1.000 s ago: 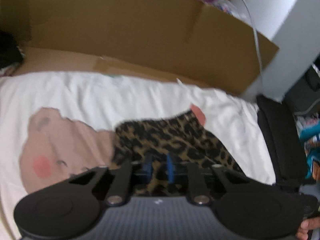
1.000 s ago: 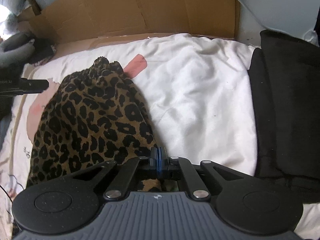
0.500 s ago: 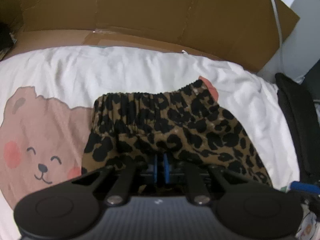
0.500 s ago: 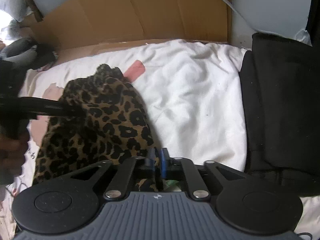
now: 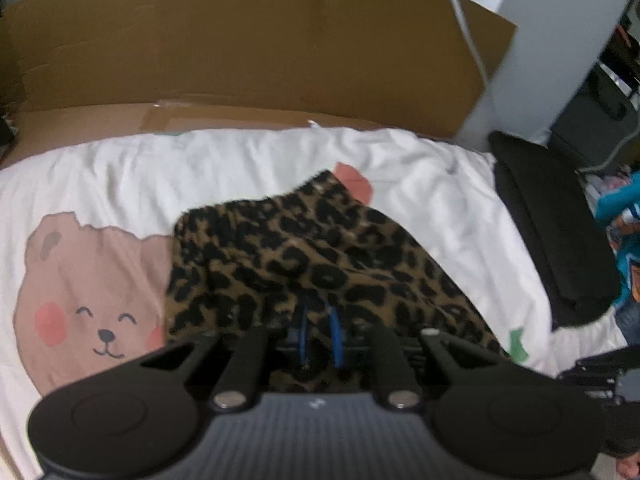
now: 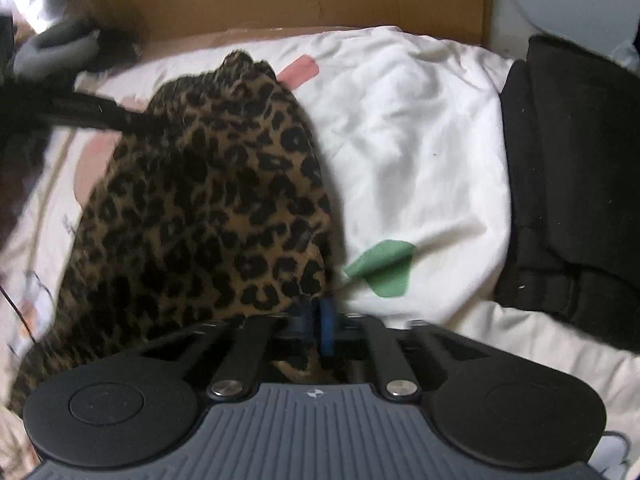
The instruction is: Fold clothes
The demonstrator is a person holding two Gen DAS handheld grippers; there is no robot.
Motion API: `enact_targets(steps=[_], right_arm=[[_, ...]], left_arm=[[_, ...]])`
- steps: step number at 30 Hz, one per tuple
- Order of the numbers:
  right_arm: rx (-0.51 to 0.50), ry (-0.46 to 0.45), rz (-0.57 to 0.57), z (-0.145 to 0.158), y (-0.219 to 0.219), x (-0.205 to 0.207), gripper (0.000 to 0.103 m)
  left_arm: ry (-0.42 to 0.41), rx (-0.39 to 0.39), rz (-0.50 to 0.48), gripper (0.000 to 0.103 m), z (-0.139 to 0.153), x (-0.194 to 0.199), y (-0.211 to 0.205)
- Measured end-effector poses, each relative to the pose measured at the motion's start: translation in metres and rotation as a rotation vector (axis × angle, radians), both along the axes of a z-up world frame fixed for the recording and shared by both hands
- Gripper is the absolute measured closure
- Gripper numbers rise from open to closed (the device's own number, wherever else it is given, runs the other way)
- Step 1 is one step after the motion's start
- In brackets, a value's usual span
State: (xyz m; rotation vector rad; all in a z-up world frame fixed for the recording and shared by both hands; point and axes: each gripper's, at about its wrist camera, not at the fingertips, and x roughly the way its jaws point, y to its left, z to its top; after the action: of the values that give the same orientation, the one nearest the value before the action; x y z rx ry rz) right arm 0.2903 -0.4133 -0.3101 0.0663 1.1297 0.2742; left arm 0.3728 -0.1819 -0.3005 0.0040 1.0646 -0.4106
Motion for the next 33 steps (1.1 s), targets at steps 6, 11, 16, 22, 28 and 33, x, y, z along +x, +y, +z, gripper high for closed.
enact_targets(steps=[6, 11, 16, 22, 28, 33], right_arm=[[-0.013, 0.052, -0.048, -0.006, -0.011, -0.007, 0.103], [0.052, 0.07, -0.103, -0.001, -0.023, -0.014, 0.099], [0.093, 0.075, -0.098, 0.011, -0.032, -0.028, 0.064], [0.135, 0.114, -0.114, 0.008, -0.045, -0.047, 0.063], [0.204, 0.162, -0.11, -0.007, -0.048, -0.058, 0.063], [0.212, 0.185, -0.104, -0.018, -0.044, -0.064, 0.067]], left_arm=[[0.044, 0.011, -0.008, 0.089, -0.031, -0.004, -0.015], [0.072, 0.014, 0.044, 0.091, -0.056, 0.009, -0.012], [0.088, 0.021, 0.045, 0.091, -0.055, 0.016, -0.013], [0.109, 0.008, 0.055, 0.072, -0.039, 0.003, 0.0], [0.103, -0.039, 0.106, 0.063, -0.016, -0.024, 0.042], [0.112, -0.063, 0.148, 0.062, 0.002, -0.059, 0.082]])
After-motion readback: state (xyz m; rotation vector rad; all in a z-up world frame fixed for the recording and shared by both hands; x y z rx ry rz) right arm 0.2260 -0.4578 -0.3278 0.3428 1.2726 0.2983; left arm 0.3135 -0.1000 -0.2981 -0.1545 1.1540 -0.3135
